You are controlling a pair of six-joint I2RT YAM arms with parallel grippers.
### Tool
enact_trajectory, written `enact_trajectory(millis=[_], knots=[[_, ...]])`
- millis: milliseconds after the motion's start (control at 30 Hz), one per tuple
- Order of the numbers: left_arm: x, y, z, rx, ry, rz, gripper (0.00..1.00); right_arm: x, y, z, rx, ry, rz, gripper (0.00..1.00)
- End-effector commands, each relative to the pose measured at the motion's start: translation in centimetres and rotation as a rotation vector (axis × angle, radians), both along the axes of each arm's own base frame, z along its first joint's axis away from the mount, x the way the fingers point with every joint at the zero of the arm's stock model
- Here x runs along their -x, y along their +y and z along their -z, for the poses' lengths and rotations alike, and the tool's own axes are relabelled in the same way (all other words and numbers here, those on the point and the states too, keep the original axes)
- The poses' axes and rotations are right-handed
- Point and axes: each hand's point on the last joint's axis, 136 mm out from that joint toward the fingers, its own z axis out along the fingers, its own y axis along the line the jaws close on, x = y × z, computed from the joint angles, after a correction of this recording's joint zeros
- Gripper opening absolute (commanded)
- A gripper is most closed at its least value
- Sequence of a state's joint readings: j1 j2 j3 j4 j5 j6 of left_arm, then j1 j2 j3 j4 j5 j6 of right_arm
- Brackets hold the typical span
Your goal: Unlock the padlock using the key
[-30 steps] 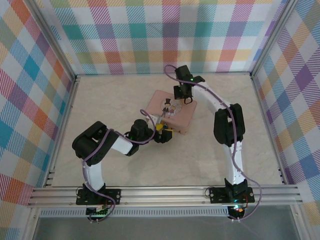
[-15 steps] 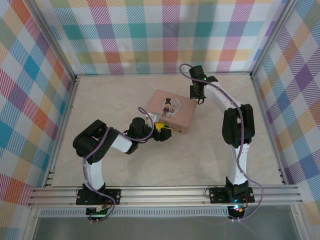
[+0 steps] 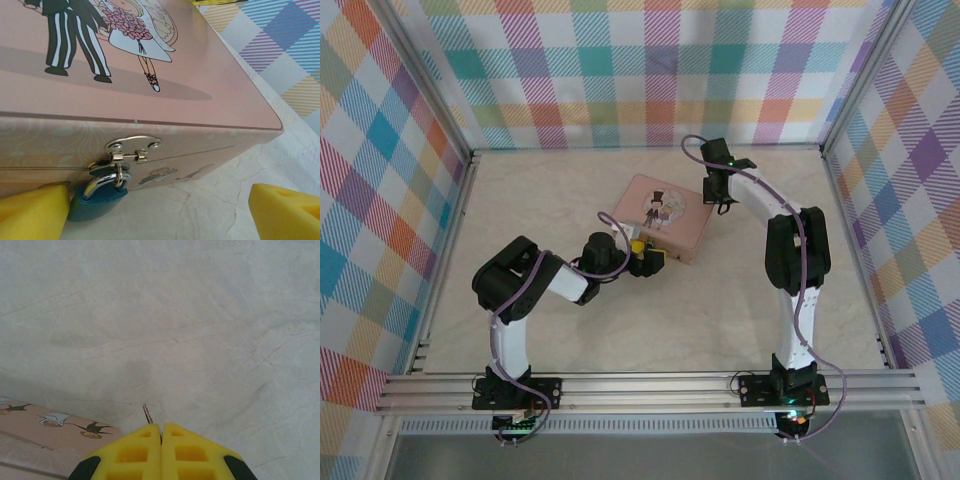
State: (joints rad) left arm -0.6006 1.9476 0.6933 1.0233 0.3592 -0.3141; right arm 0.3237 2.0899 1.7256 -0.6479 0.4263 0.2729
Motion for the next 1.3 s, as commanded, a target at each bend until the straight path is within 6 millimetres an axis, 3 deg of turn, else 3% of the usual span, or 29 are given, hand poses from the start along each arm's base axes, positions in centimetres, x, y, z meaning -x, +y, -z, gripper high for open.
enact_trajectory(millis=[0,233,567,967,1100,1267], knots=[[0.7,-1.8,-1.1,0.032,-0.042,0.100,0.90,0.6,2.0,1.9,-0.044,0.045,-0.040,0.00],[2.6,-2.8,-2.4,0.080,-0.037,0.229,0.82,0.9,2.8,2.5,-0.075,0.056,-0.057,0.00],[2.3,-4.0,-3.1,0.161,-0.009,0.262,0.73,1.1,3.5,2.3,-0.094,0.053,-0.075,0.00],[2.8,-4.3,-3.2,0.205,0.003,0.262,0.88,1.4,4.0,2.8,-0.118,0.065,-0.077,0.00],[3.4,-5.1,-3.4,0.231,0.007,0.289,0.79,1.6,4.4,2.9,-0.123,0.070,-0.083,0.00],[3.9,-4.6,-3.9,0.253,0.004,0.281,0.74,1.7,4.3,2.7,-0.115,0.070,-0.084,0.00]])
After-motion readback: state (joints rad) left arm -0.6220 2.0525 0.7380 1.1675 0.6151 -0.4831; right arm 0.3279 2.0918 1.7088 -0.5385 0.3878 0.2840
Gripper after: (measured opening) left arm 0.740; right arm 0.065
